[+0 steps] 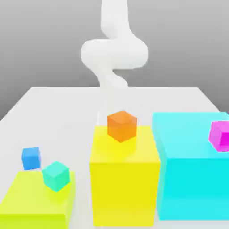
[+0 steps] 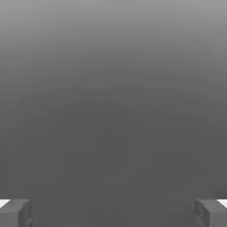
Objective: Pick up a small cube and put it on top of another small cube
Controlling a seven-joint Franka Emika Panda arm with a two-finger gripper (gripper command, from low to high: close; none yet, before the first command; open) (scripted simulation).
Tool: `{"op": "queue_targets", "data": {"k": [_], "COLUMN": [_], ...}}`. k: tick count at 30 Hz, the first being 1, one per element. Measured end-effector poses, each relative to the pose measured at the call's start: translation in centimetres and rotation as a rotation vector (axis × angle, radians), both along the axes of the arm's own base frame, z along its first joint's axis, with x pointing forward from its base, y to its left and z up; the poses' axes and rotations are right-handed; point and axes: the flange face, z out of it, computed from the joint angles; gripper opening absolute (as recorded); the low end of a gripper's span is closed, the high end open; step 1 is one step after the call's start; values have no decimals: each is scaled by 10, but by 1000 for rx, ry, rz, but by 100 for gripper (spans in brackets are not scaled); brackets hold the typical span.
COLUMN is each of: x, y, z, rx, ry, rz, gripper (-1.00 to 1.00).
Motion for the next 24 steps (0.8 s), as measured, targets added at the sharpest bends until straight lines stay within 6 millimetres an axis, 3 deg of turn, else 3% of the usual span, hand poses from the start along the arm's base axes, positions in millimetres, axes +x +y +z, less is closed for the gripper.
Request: {"op": "queue_targets", "data": {"k": [6,12,18,24], "x": [38,44,20,-28], "y": [-62,-131,-196,-245], "z": [-88,-179,-269,-355], "rx": [22,73,153,262], "ry": [132,255,369,471], "rz": [-223,-436,-643,-843], "gripper": [0,0,0,0]}}
